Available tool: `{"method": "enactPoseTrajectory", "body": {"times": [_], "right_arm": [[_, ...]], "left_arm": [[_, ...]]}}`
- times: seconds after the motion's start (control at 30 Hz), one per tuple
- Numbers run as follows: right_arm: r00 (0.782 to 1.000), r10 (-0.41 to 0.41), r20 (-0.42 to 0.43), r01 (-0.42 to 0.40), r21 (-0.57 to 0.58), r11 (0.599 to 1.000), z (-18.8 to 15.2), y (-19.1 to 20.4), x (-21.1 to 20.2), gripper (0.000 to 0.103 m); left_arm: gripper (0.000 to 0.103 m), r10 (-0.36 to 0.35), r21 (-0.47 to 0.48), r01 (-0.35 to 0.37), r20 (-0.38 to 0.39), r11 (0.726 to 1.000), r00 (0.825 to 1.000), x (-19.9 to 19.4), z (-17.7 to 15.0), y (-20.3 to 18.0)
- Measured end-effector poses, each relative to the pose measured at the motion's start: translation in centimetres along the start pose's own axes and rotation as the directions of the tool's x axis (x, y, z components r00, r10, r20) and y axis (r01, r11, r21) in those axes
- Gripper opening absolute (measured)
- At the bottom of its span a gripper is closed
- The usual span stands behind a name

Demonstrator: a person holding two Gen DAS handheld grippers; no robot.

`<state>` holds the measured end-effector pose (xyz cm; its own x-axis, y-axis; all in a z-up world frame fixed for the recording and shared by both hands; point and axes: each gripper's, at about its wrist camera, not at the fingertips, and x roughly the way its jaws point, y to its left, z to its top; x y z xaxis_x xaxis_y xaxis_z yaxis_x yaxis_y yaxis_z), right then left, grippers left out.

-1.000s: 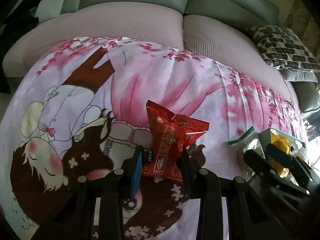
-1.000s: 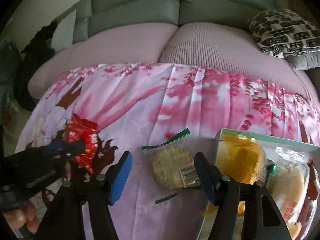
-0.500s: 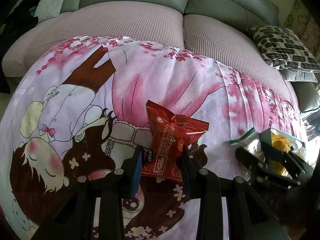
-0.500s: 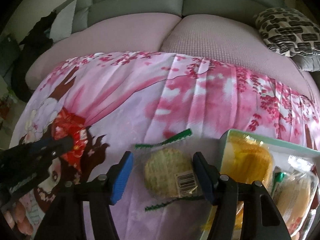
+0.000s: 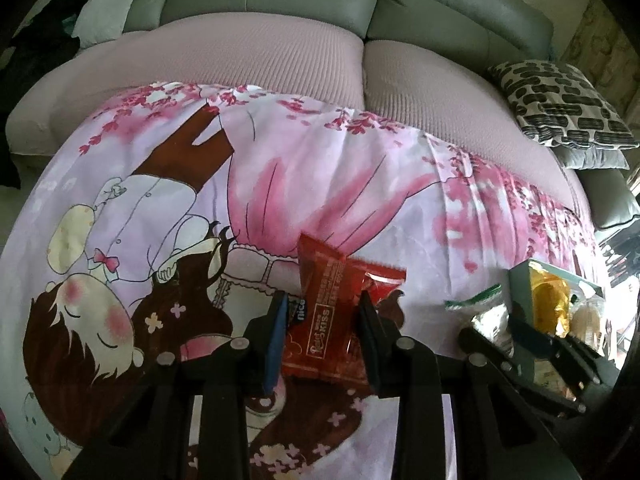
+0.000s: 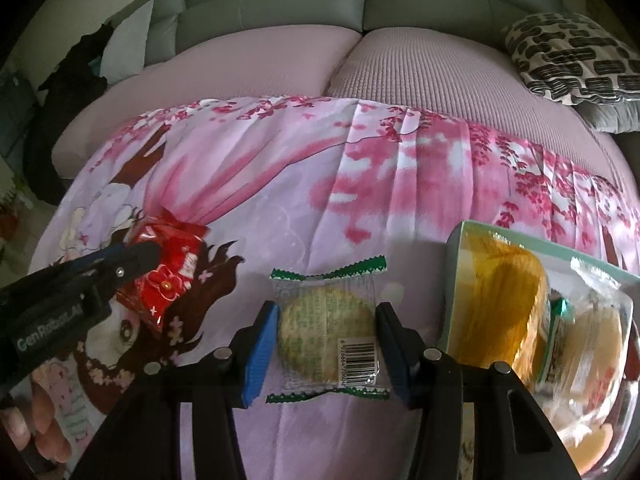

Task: Organize snacks
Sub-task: 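Grasp the round cracker with green ties using the right tool, then carry the red bag with the left tool while the right carries the cracker into the tray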

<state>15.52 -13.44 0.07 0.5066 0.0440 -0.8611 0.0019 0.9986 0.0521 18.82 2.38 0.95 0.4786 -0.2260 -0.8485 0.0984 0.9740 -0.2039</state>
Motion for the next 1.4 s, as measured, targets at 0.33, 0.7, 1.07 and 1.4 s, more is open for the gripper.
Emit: {"method": "enactPoseTrajectory", "body": {"times": [0.33, 0.7, 1.07, 1.4], "right_arm": [[0.999, 0.001, 0.054, -0.004, 0.039, 0.999, -1.1, -0.7, -4.0, 0.053], [0.979, -0.071, 0.192, 0.029, 0.215, 0.976, -2.9, -7.6, -11.7, 0.052], [0.966, -0.231, 0.119, 0.153, 0.456, 0.877, -6.7, -18.7, -14.0, 0.053], [0.982, -0.182, 0.05, 0.132, 0.511, 0.85, -8.6, -22.0, -11.3, 0.053]], "left_arm": [[0.034, -0.016, 0.049, 0.014, 0.048, 0.999, 0.999, -2.6, -0.5, -1.9], [0.034, -0.148, 0.127, 0.129, 0.158, 0.984, 0.976, -8.0, -1.3, -6.2], [0.034, -0.317, 0.392, 0.255, 0.101, 0.884, 0.943, -9.3, -4.3, -18.7], [0.034, -0.294, 0.512, 0.264, -0.022, 0.818, 0.955, -5.8, -8.2, -25.7]]}}
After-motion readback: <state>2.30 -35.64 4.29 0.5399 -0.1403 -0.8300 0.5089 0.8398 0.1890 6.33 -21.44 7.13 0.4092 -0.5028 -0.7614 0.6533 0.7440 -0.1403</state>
